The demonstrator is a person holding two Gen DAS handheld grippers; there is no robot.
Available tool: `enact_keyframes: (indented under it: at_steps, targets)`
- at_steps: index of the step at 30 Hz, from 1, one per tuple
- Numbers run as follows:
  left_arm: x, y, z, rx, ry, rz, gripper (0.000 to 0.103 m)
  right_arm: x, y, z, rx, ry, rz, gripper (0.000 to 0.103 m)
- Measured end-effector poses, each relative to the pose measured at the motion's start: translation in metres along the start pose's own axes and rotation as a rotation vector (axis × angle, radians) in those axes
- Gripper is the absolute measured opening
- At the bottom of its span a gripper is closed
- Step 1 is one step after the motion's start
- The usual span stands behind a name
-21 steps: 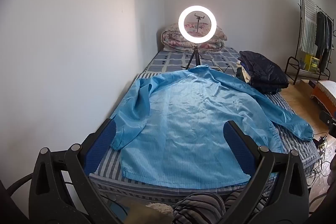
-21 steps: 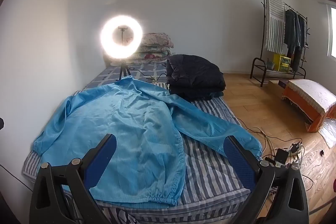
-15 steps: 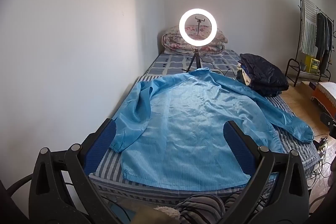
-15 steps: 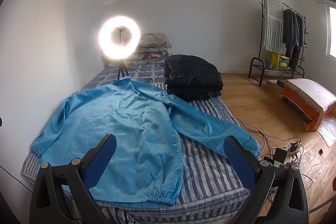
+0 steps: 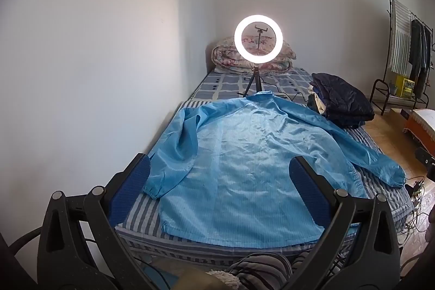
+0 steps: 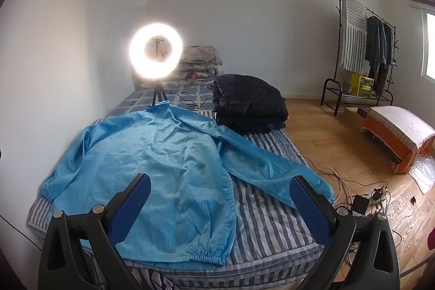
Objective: Fold large clothes
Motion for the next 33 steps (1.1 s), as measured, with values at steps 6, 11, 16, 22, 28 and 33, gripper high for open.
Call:
enact_keyframes:
  at_steps: [6,11,16,22,28,33]
  targets:
    - [0.004,-0.005,0.004,0.000,-0.003,-0.012,0.103,0.002,-0.004,0.003,-0.005,-0.009,-0.008,0.103]
    - [0.007,-0.008,0.004,-0.001,-0.005,-0.020,0.103,0.003,-0.006,0.003,-0.005,-0.011,-0.010,0.103]
    - [0.005,-0.008,0.004,0.000,-0.007,-0.028,0.103,0.005,-0.007,0.004,-0.006,-0.015,-0.011,0.103]
    - [0.004,-0.010,0.004,0.001,-0.007,-0.030,0.103,0.005,-0.008,0.005,-0.005,-0.014,-0.013,0.103]
    - [0.009,-0.011,0.004,0.005,-0.006,-0.037,0.103,0.006,-0.008,0.005,-0.003,-0.013,-0.014,0.103]
    - [0.009,-0.010,0.005,0.003,-0.008,-0.037,0.103,0.006,-0.009,0.006,-0.004,-0.014,-0.014,0.103]
Point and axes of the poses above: each gripper's, at about its wrist camera, not at the fingertips, and y roughly the way its jaws point, z to its left, x to its top, the point moved 8 cm from there along y, roughly the way its jaws point, and after that the axes turned 10 degrees about x, right-handed, at the moved point
